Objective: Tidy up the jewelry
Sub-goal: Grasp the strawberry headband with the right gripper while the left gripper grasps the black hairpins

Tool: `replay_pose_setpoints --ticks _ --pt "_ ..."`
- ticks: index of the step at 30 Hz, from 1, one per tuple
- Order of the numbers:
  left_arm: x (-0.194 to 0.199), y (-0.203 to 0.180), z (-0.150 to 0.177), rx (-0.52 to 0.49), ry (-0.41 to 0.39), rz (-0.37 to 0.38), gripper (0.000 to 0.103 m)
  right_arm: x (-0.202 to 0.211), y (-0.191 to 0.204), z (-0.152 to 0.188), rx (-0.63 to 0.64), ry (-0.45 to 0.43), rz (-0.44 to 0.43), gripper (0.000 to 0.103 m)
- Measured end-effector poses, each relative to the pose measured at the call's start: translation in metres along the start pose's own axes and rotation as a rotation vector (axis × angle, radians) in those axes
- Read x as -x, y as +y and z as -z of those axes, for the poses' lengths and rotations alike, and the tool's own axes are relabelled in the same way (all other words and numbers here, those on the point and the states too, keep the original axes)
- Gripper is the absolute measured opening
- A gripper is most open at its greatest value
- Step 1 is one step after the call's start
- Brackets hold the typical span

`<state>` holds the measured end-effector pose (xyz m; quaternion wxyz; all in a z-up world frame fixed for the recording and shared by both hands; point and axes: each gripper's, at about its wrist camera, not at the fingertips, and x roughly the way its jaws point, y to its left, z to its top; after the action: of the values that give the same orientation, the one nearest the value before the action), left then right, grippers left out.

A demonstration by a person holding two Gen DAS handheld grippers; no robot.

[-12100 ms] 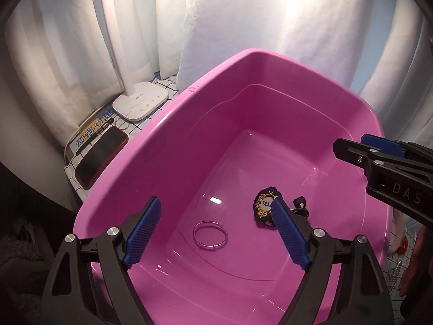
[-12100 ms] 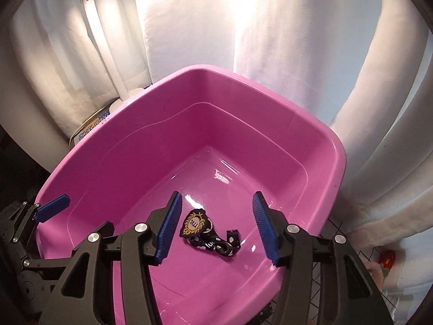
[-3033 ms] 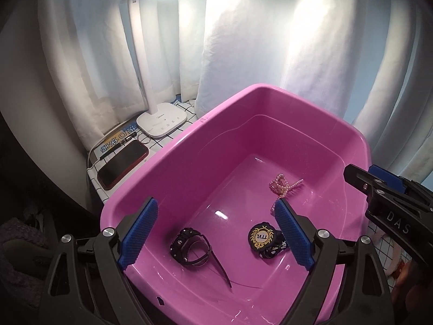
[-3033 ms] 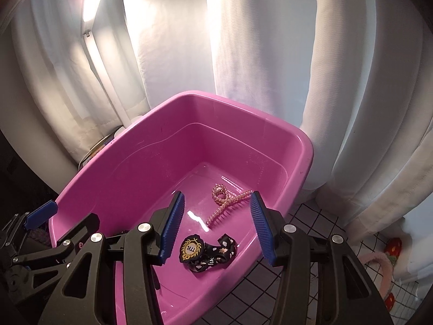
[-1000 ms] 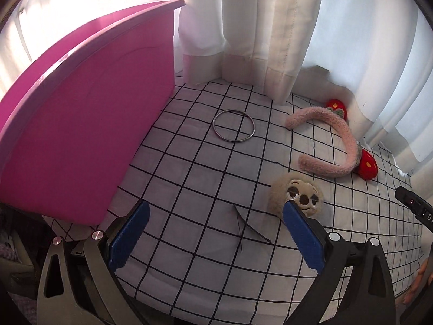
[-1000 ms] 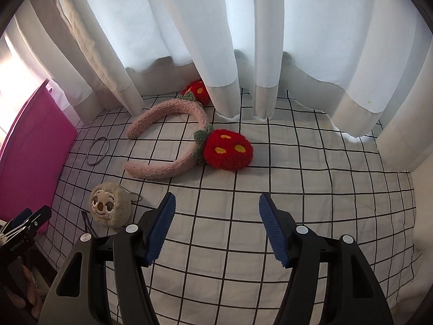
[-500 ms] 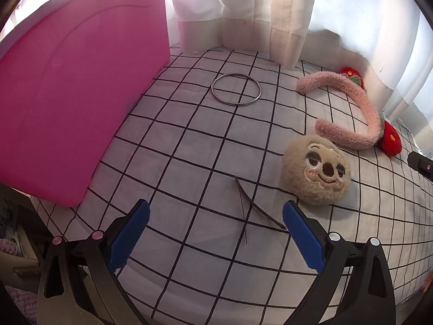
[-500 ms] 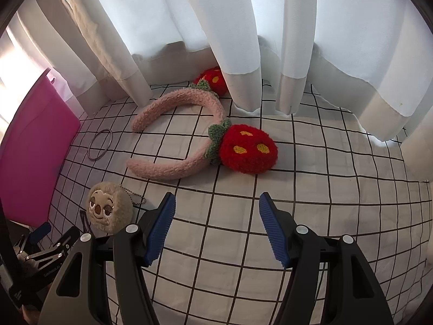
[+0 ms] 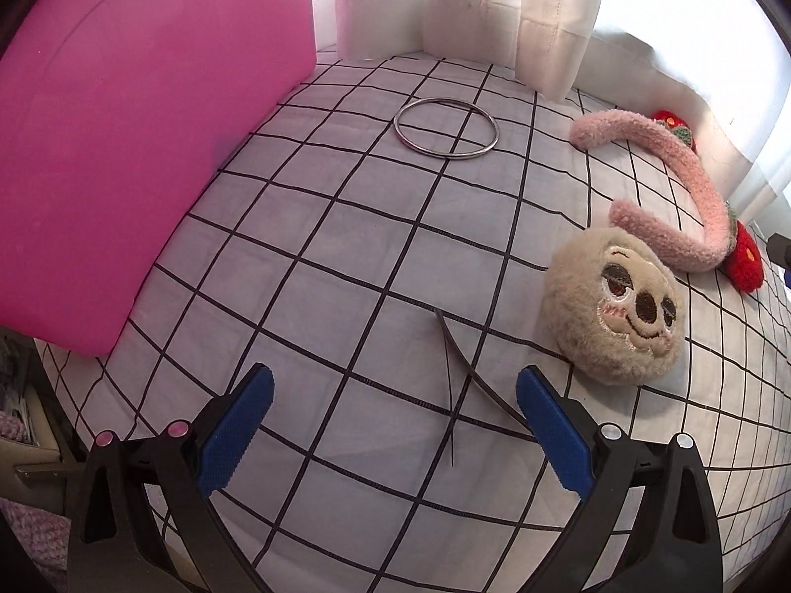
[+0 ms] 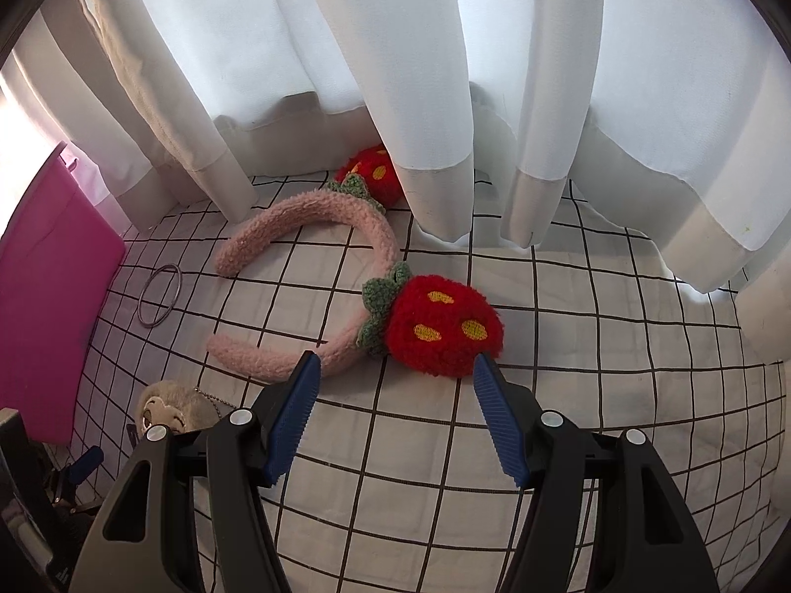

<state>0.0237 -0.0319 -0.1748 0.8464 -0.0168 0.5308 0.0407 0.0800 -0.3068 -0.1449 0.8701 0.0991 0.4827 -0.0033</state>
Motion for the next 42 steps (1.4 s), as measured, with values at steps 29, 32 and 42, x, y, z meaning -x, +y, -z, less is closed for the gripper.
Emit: replay_pose_setpoints --ticks 29,32,42 --pt "-0.004 0.0 0.003 0.015 -0.044 0.012 0.098 -0.093 0.013 -0.049 0.116 0.105 0.178 0.068" --pt "-0.005 0.0 0.003 0.019 -0.04 0.01 0.098 -0.094 0.01 -0.048 0.123 0.088 0.182 0.068" --pt "-0.004 0.001 0.003 0.03 -0.003 0.012 0.095 -0.091 0.011 -0.034 0.129 0.072 0.175 0.065"
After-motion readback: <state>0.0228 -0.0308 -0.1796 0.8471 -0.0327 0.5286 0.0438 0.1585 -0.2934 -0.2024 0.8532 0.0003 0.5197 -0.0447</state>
